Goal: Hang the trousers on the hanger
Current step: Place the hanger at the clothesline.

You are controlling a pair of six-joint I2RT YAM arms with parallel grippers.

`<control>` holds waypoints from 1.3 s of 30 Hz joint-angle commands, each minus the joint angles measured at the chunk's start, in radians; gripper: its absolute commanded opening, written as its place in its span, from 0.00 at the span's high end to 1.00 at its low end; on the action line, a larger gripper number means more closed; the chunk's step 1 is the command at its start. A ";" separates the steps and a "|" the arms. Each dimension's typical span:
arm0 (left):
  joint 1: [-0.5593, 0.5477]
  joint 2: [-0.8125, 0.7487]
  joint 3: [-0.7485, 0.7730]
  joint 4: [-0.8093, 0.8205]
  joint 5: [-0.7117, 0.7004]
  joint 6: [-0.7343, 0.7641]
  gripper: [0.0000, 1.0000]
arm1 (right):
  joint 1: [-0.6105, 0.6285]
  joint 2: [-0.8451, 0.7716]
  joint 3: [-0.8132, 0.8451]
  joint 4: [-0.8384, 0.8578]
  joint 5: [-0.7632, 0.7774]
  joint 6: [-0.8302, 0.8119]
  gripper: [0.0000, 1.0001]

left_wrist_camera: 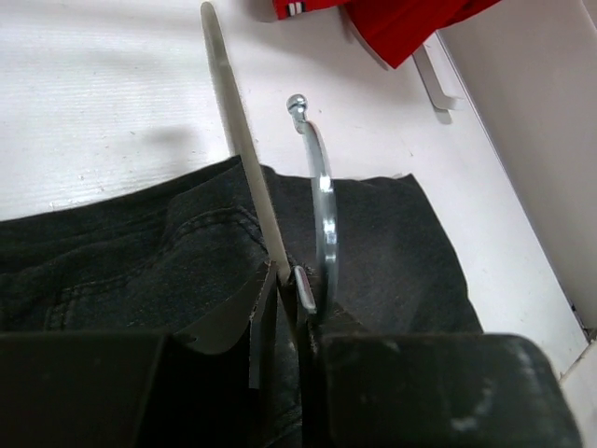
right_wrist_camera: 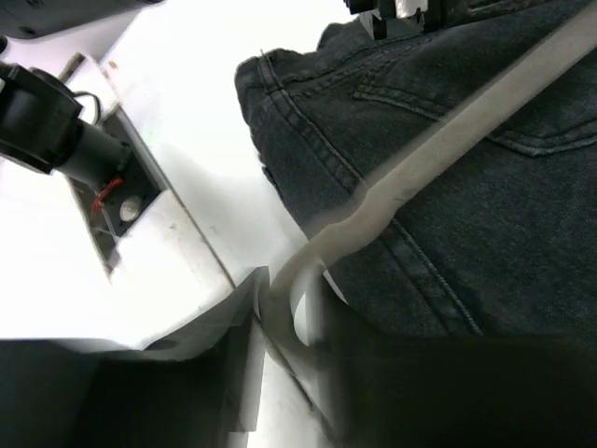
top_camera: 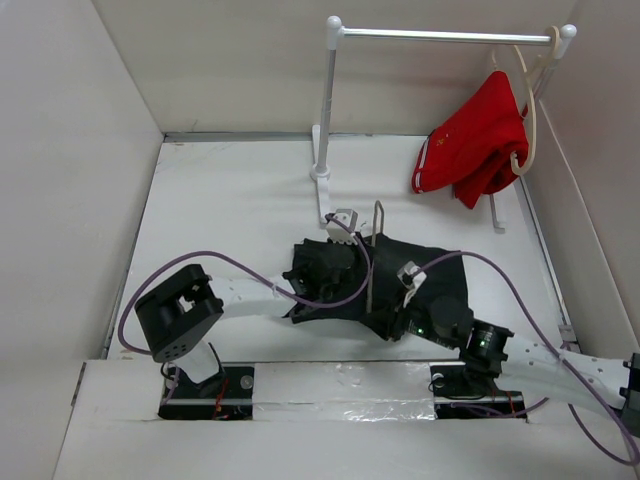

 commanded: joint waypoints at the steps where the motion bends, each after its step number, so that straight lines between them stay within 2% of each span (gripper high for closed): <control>1: -0.007 -0.028 -0.018 0.070 -0.085 -0.022 1.00 | -0.003 -0.048 0.046 -0.005 0.056 -0.026 0.47; 2: -0.017 -0.037 -0.024 0.070 -0.112 -0.053 1.00 | -0.003 -0.052 0.054 -0.047 0.093 -0.014 0.38; 4: -0.017 -0.042 -0.035 0.064 -0.120 -0.086 1.00 | -0.003 -0.058 0.078 -0.055 0.121 -0.006 0.27; 6: -0.028 -0.048 -0.045 0.067 -0.139 -0.131 1.00 | -0.003 -0.045 0.098 -0.047 0.150 -0.014 0.26; 10: -0.050 -0.054 -0.058 0.075 -0.150 -0.168 1.00 | -0.022 0.082 0.189 -0.085 0.208 -0.037 0.26; 12: -0.059 -0.064 -0.064 0.075 -0.168 -0.177 1.00 | -0.031 0.139 0.220 -0.067 0.231 -0.032 0.27; 16: -0.069 -0.083 -0.075 0.085 -0.165 -0.203 1.00 | -0.055 0.247 0.232 -0.009 0.219 0.010 0.39; 22: -0.069 -0.131 -0.101 0.090 -0.151 -0.215 1.00 | -0.055 0.278 0.198 0.003 0.245 0.060 0.43; 27: -0.069 -0.149 -0.113 0.113 -0.123 -0.237 1.00 | -0.055 0.316 0.148 0.154 0.221 0.080 0.43; 33: -0.080 -0.171 -0.141 0.122 -0.140 -0.243 1.00 | -0.066 0.403 0.160 0.212 0.181 0.069 0.53; 37: -0.080 -0.194 -0.167 0.165 -0.116 -0.237 1.00 | -0.126 0.442 0.149 0.275 0.089 0.050 0.50; 39: -0.080 -0.200 -0.165 0.159 -0.102 -0.229 1.00 | -0.135 0.451 0.136 0.309 0.052 0.053 0.53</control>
